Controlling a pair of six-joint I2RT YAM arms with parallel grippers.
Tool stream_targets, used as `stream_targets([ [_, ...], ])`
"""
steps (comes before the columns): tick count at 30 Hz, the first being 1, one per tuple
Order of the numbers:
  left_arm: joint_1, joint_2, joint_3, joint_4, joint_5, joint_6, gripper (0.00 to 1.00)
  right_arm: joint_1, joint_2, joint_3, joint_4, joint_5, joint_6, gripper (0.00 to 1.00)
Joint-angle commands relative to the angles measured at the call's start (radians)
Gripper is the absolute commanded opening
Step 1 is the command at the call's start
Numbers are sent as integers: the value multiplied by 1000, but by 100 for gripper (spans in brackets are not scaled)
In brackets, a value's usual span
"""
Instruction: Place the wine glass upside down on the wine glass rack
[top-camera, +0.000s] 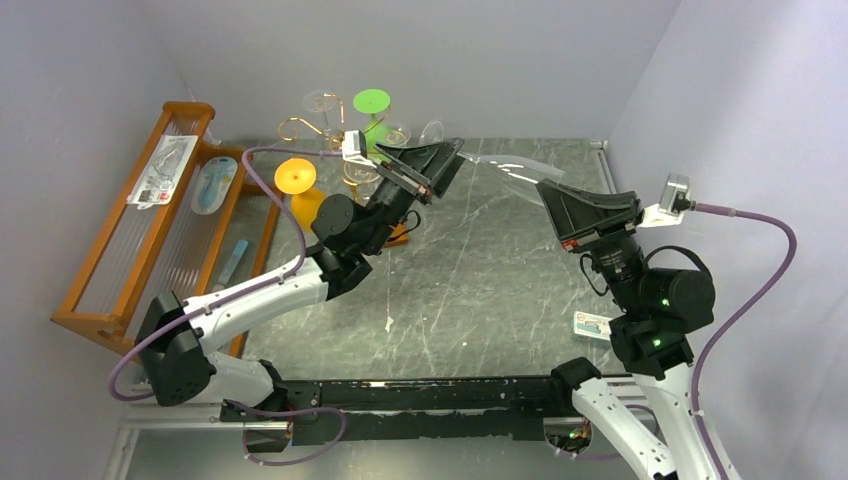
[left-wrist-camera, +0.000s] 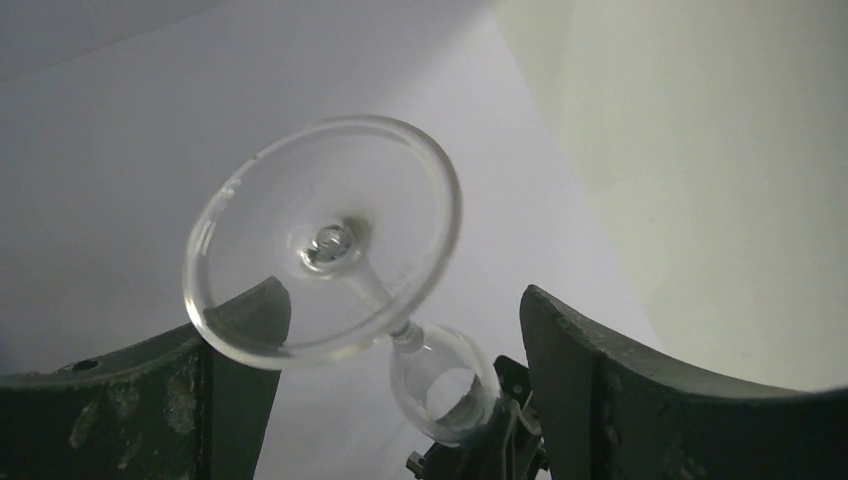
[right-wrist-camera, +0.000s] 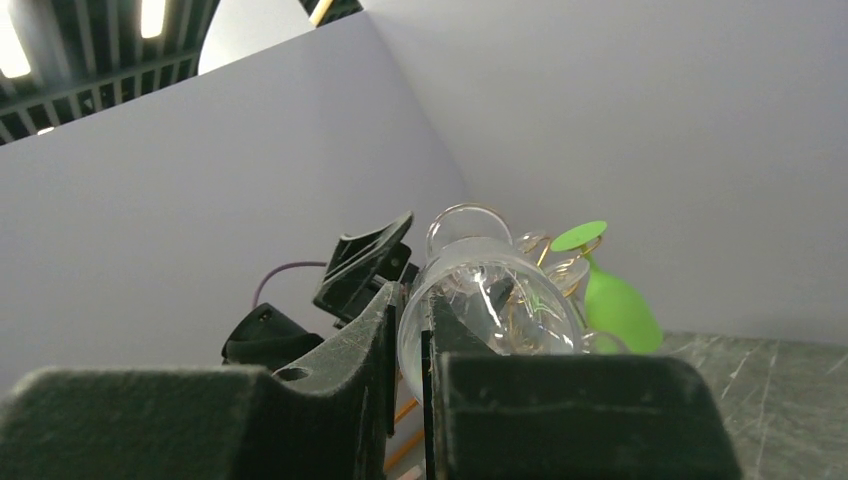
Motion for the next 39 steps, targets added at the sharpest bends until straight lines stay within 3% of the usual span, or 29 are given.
stream_targets([
  [1,-12,25,30,63,-118,-36,85,-4,-6,-13,78,-89,26,0],
  [7,-37,39,55,63,-217,-22,69,-3,-20,-52,116,-135,28,0],
  [18,-41,16,51,21,-285,28,6,-4,-20,-82,65,-143,-2,0],
  [20,-41,10,49,21,-286,56,5,-4,-23,-86,45,-133,-5,7],
  [24,-41,-14,79,-67,-306,147,5,-4,-25,-63,-89,-1,-10,45],
  [28,-42,-32,147,-149,-348,304,5,-4,-30,-58,-158,65,-8,65],
  [31,-41,-28,175,-160,-371,433,5,-4,-42,-60,-172,81,-11,75],
  [39,-41,-38,232,-244,-245,683,5,-4,-10,1,-292,136,-74,76],
])
